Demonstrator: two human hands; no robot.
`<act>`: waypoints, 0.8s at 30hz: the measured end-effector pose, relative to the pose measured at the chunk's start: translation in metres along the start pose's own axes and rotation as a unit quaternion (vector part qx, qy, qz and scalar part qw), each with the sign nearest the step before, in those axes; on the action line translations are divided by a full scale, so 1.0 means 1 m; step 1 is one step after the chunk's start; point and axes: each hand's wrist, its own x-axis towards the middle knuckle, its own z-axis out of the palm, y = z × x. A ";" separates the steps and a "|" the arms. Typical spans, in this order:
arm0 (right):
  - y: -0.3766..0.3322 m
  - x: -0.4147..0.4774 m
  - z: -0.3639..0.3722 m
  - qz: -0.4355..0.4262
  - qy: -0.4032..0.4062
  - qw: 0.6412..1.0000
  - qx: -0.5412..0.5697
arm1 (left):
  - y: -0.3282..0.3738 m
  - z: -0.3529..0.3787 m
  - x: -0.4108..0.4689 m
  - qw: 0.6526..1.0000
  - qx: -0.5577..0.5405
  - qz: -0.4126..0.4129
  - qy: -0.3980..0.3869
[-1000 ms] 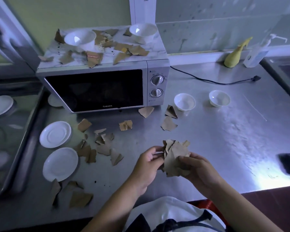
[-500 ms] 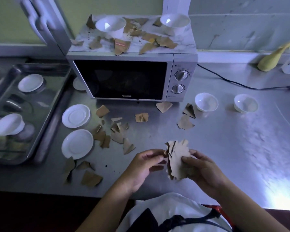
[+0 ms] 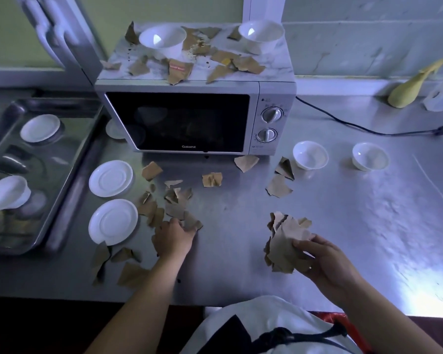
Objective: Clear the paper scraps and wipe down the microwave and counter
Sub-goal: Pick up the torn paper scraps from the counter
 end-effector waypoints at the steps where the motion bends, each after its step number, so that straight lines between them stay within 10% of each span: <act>1: 0.000 0.000 -0.002 0.001 0.006 1.000 -0.002 | 0.002 0.002 0.002 1.000 0.008 -0.006 0.000; 12: -0.002 -0.005 -0.031 0.006 0.047 0.999 0.015 | 0.024 0.007 -0.009 0.996 -0.081 0.028 0.041; 17: -0.003 -0.002 -0.039 -0.004 0.057 0.998 -0.007 | 0.053 -0.019 -0.043 0.931 -0.352 0.024 -0.089; 24: -0.004 0.005 -0.026 -0.039 0.002 0.996 -0.075 | 0.111 -0.058 -0.137 0.871 -0.394 0.166 -0.243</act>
